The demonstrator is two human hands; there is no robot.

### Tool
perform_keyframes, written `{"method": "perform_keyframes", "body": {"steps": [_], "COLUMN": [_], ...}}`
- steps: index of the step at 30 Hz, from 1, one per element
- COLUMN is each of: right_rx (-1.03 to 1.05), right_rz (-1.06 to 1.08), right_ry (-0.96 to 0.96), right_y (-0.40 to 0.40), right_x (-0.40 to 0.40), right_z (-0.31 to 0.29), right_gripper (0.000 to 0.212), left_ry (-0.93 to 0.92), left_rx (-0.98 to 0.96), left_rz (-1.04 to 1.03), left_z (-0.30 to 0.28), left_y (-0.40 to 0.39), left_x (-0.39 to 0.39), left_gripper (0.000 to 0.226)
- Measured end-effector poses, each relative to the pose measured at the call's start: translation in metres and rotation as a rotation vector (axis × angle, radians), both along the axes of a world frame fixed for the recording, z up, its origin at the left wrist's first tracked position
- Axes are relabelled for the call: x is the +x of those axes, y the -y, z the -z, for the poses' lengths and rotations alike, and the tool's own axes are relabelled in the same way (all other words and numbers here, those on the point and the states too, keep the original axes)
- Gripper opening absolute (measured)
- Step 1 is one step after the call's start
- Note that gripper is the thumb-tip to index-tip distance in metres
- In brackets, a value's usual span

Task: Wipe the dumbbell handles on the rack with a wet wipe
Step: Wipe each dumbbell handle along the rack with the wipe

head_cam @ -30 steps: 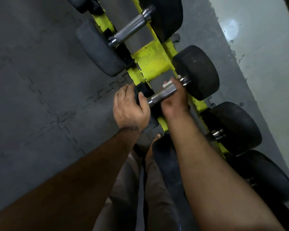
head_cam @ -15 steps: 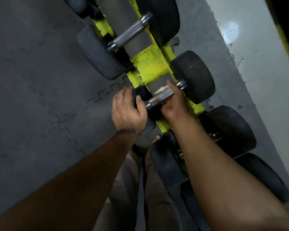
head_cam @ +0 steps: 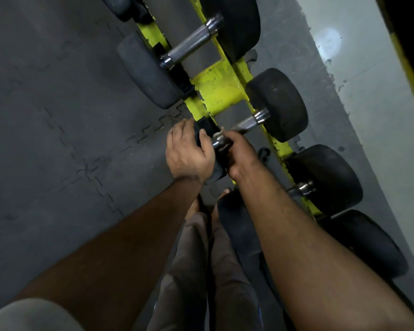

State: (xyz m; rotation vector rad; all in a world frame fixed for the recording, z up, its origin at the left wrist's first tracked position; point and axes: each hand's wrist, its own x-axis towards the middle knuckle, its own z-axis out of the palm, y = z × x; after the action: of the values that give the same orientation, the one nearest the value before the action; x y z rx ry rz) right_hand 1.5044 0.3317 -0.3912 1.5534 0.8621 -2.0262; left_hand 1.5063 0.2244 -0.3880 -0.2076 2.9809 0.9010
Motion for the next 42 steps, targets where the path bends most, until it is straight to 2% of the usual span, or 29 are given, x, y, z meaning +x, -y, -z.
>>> {"method": "perform_keyframes", "body": {"steps": [2, 5, 10, 18, 21, 24, 27, 30, 34, 37, 42], "right_rx": [0.081, 0.192, 0.255, 0.073, 0.171, 0.343, 0.496, 0.587, 0.657, 0.770, 1.091], "right_rz": [-0.026, -0.045, -0.022, 0.117, 0.081, -0.029, -0.187, -0.343, -0.516, -0.678, -1.019], "right_ry": [0.034, 0.050, 0.035, -0.133, -0.150, -0.158, -0.162, -0.200, -0.242, -0.361, -0.640], "right_y": [0.005, 0.007, 0.001, -0.011, -0.021, -0.028, -0.036, -0.048, -0.065, -0.080, -0.100], "right_x": [0.004, 0.008, 0.021, 0.034, 0.046, 0.064, 0.091, 0.119, 0.146, 0.163, 0.177], "right_z": [-0.002, -0.002, -0.010, -0.073, -0.091, -0.100, -0.097, -0.086, -0.066, -0.055, -0.047], "right_gripper": [0.006, 0.010, 0.010, 0.031, 0.028, 0.017, 0.022, 0.027, 0.016, 0.021, 0.029], "left_ry": [0.013, 0.040, 0.086, 0.091, 0.095, 0.118, 0.181, 0.233, 0.342, 0.316, 0.245], "left_rx": [-0.005, -0.015, -0.080, 0.039, 0.024, 0.015, 0.030, 0.058, 0.086, 0.098, 0.022], "left_rz": [-0.003, 0.002, 0.047, 0.115, 0.119, 0.144, 0.159, 0.183, 0.188, 0.143, 0.064], "left_z": [-0.001, -0.004, -0.014, -0.059, -0.076, -0.083, -0.078, -0.067, -0.051, -0.041, -0.025], "left_y": [0.001, 0.000, 0.001, -0.001, 0.001, -0.001, -0.005, -0.014, -0.031, -0.046, -0.065], "left_x": [-0.002, -0.003, -0.001, 0.032, 0.046, 0.066, 0.092, 0.123, 0.159, 0.177, 0.179], "left_gripper": [0.046, 0.047, 0.048, 0.041, 0.037, 0.037, 0.032, 0.028, 0.036, 0.041, 0.046]}}
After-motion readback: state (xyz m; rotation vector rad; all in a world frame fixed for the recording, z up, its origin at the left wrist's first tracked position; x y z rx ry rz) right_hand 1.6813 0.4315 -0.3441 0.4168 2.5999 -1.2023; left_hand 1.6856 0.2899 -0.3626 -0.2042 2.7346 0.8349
